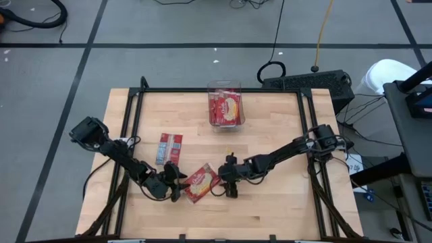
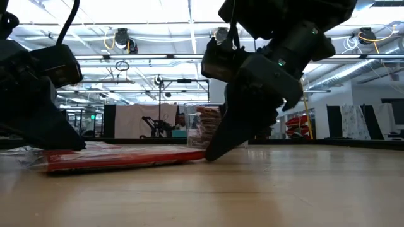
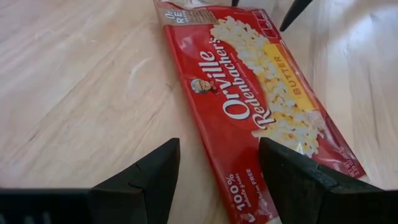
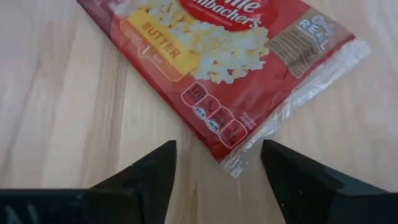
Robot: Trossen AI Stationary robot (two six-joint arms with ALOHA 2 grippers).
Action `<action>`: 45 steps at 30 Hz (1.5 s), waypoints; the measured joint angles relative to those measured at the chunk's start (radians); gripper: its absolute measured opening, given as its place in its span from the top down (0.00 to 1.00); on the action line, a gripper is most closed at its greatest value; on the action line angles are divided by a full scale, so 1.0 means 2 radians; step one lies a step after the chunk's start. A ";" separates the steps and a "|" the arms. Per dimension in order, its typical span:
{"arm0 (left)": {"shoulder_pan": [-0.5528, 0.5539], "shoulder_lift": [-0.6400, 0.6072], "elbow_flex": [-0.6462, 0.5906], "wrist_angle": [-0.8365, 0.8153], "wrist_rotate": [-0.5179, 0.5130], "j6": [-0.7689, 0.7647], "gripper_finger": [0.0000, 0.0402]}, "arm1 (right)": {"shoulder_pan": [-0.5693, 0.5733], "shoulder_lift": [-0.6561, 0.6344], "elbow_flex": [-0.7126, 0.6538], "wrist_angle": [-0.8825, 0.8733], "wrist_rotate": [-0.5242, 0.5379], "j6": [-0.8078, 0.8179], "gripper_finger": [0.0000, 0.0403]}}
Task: Sort popcorn bags into baskets
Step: Put the red popcorn pack into the transparent bin
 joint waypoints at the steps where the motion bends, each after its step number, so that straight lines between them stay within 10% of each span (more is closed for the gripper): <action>1: 0.000 0.000 0.000 -0.001 0.001 0.001 0.43 | 0.002 0.004 0.000 0.004 0.013 -0.004 0.40; 8: 0.000 0.000 -0.001 -0.001 0.005 0.004 0.43 | 0.007 0.016 0.000 0.039 0.053 -0.005 0.44; 18: 0.000 0.001 -0.002 0.015 0.006 0.008 0.43 | 0.006 0.018 -0.001 0.059 0.092 -0.053 0.97; 35: 0.004 -0.195 -0.002 -0.084 -0.136 0.111 0.43 | 0.037 -0.032 -0.001 0.102 0.268 -0.295 1.00; 45: 0.046 -0.187 -0.039 -0.025 -0.066 0.136 0.43 | 0.043 -0.045 -0.001 0.140 0.292 -0.427 1.00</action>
